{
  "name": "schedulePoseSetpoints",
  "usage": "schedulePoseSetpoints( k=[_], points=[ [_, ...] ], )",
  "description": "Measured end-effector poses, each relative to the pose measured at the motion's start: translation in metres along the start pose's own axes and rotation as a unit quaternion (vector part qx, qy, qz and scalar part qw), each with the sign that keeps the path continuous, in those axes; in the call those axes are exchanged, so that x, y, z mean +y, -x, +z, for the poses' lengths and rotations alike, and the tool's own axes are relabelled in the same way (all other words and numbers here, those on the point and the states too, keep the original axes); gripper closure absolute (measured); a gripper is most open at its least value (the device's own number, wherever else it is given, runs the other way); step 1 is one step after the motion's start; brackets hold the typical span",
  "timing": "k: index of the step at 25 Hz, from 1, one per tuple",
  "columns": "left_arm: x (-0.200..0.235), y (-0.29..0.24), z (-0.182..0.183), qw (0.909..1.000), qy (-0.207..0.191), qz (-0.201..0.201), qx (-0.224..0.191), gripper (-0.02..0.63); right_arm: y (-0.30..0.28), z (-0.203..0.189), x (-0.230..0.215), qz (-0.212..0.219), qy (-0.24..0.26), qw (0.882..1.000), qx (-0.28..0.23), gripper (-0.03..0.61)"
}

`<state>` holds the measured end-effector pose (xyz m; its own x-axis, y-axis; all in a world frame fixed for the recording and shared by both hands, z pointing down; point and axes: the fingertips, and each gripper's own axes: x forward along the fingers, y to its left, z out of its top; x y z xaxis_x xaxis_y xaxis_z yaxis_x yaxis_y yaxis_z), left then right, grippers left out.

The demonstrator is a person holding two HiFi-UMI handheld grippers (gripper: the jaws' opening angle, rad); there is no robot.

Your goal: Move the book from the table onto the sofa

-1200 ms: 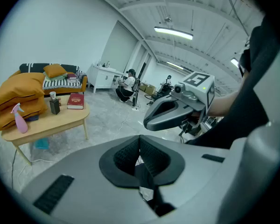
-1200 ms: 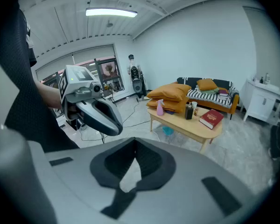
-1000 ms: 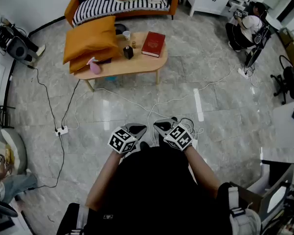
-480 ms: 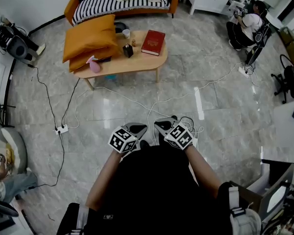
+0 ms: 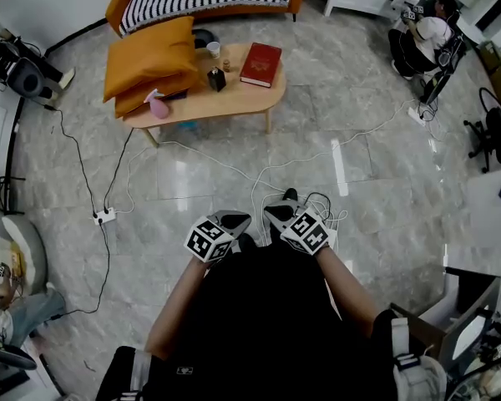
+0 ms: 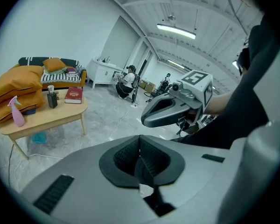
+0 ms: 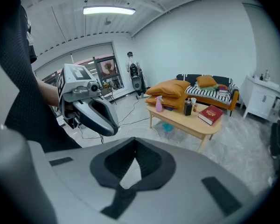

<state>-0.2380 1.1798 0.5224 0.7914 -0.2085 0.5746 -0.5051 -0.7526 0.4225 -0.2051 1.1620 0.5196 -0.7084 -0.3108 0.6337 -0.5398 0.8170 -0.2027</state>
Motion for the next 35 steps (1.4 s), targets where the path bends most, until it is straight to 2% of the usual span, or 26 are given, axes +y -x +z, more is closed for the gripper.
schedulePoseSetpoints(
  k=[7, 15, 24, 30, 35],
  points=[
    [0.012, -0.012, 0.005, 0.9998, 0.016, -0.005, 0.013, 0.604, -0.009, 0.000, -0.022, 0.007, -0.004, 1.000, 0.014, 0.571],
    [0.032, -0.043, 0.022, 0.9984, 0.040, -0.007, 0.039, 0.604, -0.014, -0.009, -0.076, 0.018, -0.030, 0.999, 0.031, 0.571],
    [0.065, -0.093, 0.079, 0.9973, 0.047, 0.007, 0.056, 0.604, -0.010, 0.005, -0.162, 0.039, -0.024, 0.998, 0.037, 0.571],
    [0.069, -0.131, 0.129, 0.9969, 0.054, 0.022, 0.052, 0.604, 0.010, 0.009, -0.222, 0.057, -0.015, 0.998, 0.039, 0.571],
    [0.071, -0.161, 0.154, 0.9966, 0.051, 0.030, 0.056, 0.604, 0.025, 0.000, -0.273, 0.055, -0.011, 0.997, 0.049, 0.571]
  ],
)
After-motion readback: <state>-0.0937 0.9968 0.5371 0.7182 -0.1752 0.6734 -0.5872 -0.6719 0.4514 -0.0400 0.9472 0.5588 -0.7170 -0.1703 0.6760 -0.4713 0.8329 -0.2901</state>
